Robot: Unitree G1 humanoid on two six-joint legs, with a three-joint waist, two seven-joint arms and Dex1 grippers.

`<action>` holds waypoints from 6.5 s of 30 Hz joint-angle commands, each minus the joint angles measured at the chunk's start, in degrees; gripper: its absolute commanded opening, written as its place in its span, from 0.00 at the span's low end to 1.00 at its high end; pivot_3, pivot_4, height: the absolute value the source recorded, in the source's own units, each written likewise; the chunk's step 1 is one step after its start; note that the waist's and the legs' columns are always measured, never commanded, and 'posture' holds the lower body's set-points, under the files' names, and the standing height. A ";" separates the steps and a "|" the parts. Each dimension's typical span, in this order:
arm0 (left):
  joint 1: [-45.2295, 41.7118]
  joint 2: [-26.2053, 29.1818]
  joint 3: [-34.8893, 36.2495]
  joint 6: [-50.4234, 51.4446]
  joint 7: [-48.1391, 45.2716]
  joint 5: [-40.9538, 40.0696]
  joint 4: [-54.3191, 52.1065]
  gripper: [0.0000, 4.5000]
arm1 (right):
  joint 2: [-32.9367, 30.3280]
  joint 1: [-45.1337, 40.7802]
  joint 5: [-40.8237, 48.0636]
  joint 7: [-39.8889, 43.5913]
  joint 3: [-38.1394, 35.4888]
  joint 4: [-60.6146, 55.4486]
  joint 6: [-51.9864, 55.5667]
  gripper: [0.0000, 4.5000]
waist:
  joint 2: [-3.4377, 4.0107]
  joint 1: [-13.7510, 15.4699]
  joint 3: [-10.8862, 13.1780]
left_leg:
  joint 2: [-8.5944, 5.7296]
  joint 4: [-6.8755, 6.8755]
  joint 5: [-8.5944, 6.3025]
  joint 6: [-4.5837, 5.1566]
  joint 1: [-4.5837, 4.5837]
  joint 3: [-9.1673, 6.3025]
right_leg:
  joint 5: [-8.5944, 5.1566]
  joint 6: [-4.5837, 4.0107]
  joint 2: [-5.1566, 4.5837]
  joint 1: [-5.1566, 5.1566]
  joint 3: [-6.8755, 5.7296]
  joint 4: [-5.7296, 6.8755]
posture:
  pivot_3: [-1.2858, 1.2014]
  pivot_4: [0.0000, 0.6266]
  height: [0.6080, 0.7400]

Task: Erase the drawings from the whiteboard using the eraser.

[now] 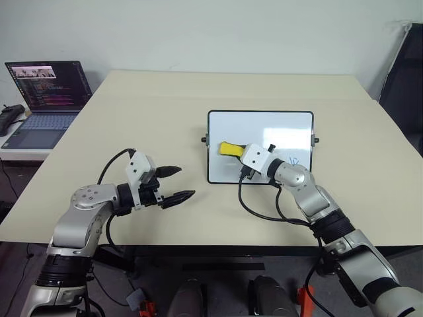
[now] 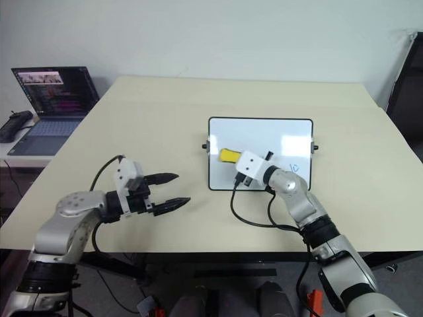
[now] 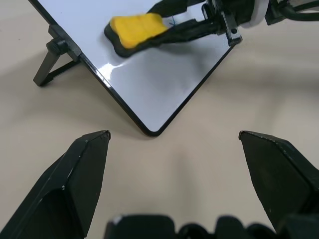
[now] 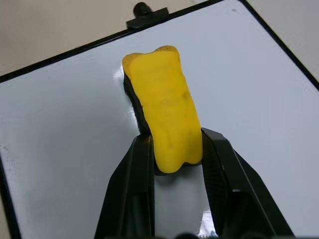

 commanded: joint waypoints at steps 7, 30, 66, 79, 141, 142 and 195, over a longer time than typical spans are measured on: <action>-2.90 -0.41 -0.57 -2.64 -0.47 0.97 1.25 1.00 | -0.74 5.27 11.81 11.84 -3.87 -10.23 -1.41 0.22 | -0.01 0.01 0.03 | 0.01 -0.07 -0.01 0.00 -0.07 -0.01 | -0.03 0.01 0.00 -0.02 -0.02 -0.10 | 0.52 0.24 1.00; -9.72 2.86 2.20 0.21 -1.02 -2.31 -1.20 1.00 | -46.19 29.97 30.33 36.69 -39.55 -27.19 21.86 0.21 | 0.15 -0.01 0.31 | 0.02 -0.18 -0.22 -0.21 -1.24 0.12 | 0.08 0.45 -0.01 -0.94 -0.03 -0.63 | 0.52 0.24 1.00; -11.66 1.79 -1.06 0.25 -2.90 -1.00 -1.64 1.00 | -15.84 9.84 21.32 10.62 -23.92 -20.70 12.90 0.21 | 0.15 0.10 0.32 | -0.03 -0.10 -0.21 -0.22 -1.25 0.10 | 0.29 0.34 -0.02 -0.95 0.01 -0.52 | 0.52 0.24 1.00; -9.87 1.72 -0.55 1.74 -2.35 -1.86 -4.27 1.00 | -6.57 7.72 17.64 9.96 -17.54 -3.93 4.37 0.21 | 0.14 -0.62 0.30 | 0.00 -0.10 -0.21 -0.22 -1.13 0.10 | 0.31 0.32 0.01 -0.89 0.01 -0.45 | 0.52 0.24 1.00; -14.41 4.63 -0.59 2.05 -4.27 -0.64 -2.36 1.00 | -49.69 28.48 28.20 40.90 -40.43 -16.54 15.89 0.21 | 0.24 0.03 0.35 | -0.04 -0.05 -0.42 -0.15 -0.90 0.10 | 0.03 0.54 -0.07 -0.40 -0.02 -0.71 | 0.52 0.24 1.00; -14.35 4.69 -0.54 2.04 -4.30 -0.68 -2.37 1.00 | -49.49 28.40 28.16 40.78 -40.45 -16.45 15.73 0.21 | 0.25 0.02 0.35 | -0.04 -0.05 -0.42 -0.15 -0.90 0.10 | 0.08 0.46 -0.06 -0.40 -0.03 -0.70 | 0.52 0.24 1.00; -16.90 3.38 -2.06 1.68 -5.32 -0.77 -0.39 1.00 | -16.71 23.87 40.00 19.31 -34.45 -24.49 17.14 0.21 | 0.00 -0.99 0.27 | 0.06 -0.02 -0.40 -0.15 0.61 0.13 | -0.40 0.13 0.00 0.70 0.10 -0.10 | 0.52 0.24 1.00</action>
